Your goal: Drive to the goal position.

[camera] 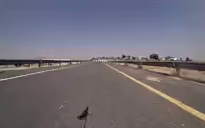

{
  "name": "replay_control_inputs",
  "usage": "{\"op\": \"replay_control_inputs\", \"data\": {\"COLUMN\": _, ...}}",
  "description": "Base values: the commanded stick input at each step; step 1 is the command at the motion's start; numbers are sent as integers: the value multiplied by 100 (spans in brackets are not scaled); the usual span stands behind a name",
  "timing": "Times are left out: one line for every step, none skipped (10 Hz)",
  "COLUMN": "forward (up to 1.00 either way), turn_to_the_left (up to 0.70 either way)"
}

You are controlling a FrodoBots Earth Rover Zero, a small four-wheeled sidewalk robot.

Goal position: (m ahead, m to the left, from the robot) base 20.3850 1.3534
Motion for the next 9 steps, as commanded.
{"op": "replay_control_inputs", "data": {"forward": 100, "turn_to_the_left": -1}}
{"op": "replay_control_inputs", "data": {"forward": 100, "turn_to_the_left": -1}}
{"op": "replay_control_inputs", "data": {"forward": 100, "turn_to_the_left": -1}}
{"op": "replay_control_inputs", "data": {"forward": 100, "turn_to_the_left": -1}}
{"op": "replay_control_inputs", "data": {"forward": 100, "turn_to_the_left": -1}}
{"op": "replay_control_inputs", "data": {"forward": 100, "turn_to_the_left": -1}}
{"op": "replay_control_inputs", "data": {"forward": 100, "turn_to_the_left": -1}}
{"op": "replay_control_inputs", "data": {"forward": 100, "turn_to_the_left": -1}}
{"op": "replay_control_inputs", "data": {"forward": 100, "turn_to_the_left": -1}}
